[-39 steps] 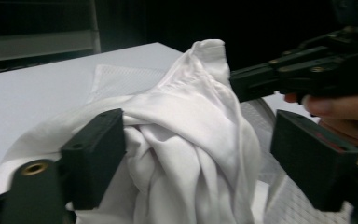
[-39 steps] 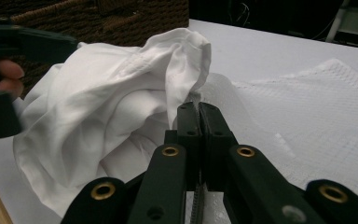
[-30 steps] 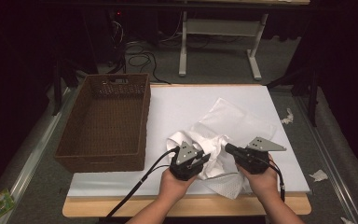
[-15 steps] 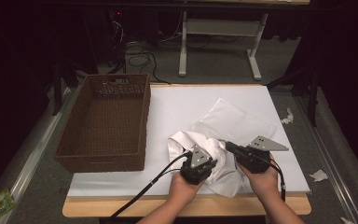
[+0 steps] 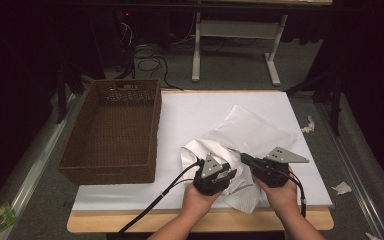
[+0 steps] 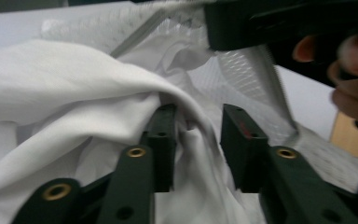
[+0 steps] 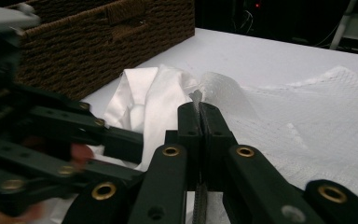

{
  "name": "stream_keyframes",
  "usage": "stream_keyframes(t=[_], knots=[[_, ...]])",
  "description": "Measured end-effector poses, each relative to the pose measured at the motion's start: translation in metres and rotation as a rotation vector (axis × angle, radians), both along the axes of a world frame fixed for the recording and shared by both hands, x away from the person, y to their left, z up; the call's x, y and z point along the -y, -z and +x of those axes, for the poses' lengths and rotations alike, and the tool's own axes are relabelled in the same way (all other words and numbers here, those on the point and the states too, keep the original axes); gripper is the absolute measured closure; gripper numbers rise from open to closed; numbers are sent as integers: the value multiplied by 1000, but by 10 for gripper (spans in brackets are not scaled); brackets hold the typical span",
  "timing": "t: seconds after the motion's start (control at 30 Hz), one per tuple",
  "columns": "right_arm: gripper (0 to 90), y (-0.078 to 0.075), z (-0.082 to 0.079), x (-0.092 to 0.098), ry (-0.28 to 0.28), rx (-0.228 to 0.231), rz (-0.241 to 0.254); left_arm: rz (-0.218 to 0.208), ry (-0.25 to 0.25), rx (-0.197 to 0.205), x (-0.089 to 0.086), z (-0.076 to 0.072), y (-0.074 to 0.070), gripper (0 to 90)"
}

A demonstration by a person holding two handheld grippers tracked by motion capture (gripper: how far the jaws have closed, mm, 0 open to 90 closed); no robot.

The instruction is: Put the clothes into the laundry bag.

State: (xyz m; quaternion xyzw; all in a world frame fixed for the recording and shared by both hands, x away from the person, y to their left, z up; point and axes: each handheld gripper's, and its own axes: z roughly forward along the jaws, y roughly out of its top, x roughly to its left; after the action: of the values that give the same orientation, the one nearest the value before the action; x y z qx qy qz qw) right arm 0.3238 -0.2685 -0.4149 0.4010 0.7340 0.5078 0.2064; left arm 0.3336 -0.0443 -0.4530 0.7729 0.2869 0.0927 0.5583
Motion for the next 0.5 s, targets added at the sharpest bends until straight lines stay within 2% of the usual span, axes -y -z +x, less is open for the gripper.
stream_keyframes(t=[0.13, 0.2, 0.23, 0.3, 0.33, 0.4, 0.5], knots=[[890, 0, 0, 0, 4, -6, -3, -31, -24, 30, -18, -8, -1, 468], [890, 1, 0, 0, 6, -2, -6, -14, -60, 39, -28, -10, 1, 381], [890, 1, 0, -1, 6, -3, -7, -20, -70, 28, -32, -9, 4, 333], [890, 1, 0, -1, 9, -4, -7, -33, -86, -30, -40, -8, 13, 242], [890, 1, 0, -1, 7, -3, -8, -30, -82, -39, -42, -9, 15, 197], [890, 1, 0, -1, 8, -4, -10, -9, -63, -47, -41, -13, 20, 164], [890, 1, 0, 0, 7, -2, -13, 27, -25, -41, -33, -18, 24, 158]])
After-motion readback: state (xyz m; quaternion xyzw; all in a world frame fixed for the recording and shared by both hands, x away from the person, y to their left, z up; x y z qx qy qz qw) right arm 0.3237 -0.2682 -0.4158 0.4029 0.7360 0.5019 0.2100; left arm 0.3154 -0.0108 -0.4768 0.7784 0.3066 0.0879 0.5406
